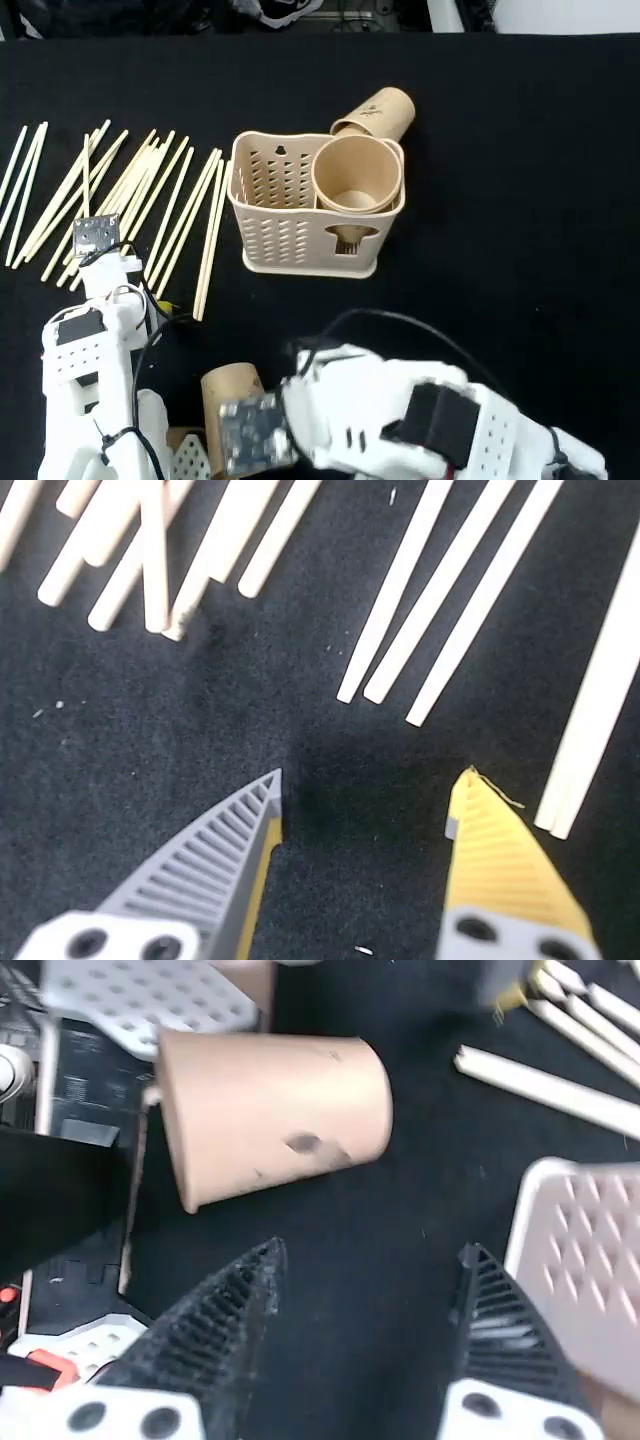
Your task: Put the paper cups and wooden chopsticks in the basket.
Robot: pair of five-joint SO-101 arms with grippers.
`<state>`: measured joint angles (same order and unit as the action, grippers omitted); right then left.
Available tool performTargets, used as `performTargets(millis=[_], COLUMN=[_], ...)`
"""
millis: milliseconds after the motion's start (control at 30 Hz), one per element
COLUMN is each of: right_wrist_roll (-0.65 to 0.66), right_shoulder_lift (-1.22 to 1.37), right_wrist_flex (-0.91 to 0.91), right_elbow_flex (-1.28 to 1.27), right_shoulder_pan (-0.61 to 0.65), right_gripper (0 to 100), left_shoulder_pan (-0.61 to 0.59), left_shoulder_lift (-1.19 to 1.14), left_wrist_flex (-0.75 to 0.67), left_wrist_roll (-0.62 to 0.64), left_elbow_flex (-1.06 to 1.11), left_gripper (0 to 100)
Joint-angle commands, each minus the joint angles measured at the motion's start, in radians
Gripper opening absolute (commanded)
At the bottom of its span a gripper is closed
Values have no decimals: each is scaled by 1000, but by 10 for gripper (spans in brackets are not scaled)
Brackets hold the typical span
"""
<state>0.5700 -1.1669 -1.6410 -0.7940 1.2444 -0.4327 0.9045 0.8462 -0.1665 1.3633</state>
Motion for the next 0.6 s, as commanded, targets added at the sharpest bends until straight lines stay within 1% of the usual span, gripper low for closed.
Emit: performTargets(millis=[0,233,367,467,567], right_wrist_roll=[9,0,-2,-9,-74], right_shoulder_lift=[203,515,588,593,593], right_wrist_flex=[91,402,489,514,543], right_elbow_flex=[-10,-151,-176,-174,-163], right_shoulder_pan=[95,176,178,176,175], right_gripper=[279,278,276,276,276], left_shoulder_pan=[10,4,4,5,5], left_shoulder_lift=[15,15,15,15,15], left_wrist_flex=[-12,-14,-14,-14,-29], left_wrist_roll=[-3,-2,-2,-2,-2], left_elbow_flex=[-12,-13,-13,-13,-12], left_gripper=[263,263,263,263,263])
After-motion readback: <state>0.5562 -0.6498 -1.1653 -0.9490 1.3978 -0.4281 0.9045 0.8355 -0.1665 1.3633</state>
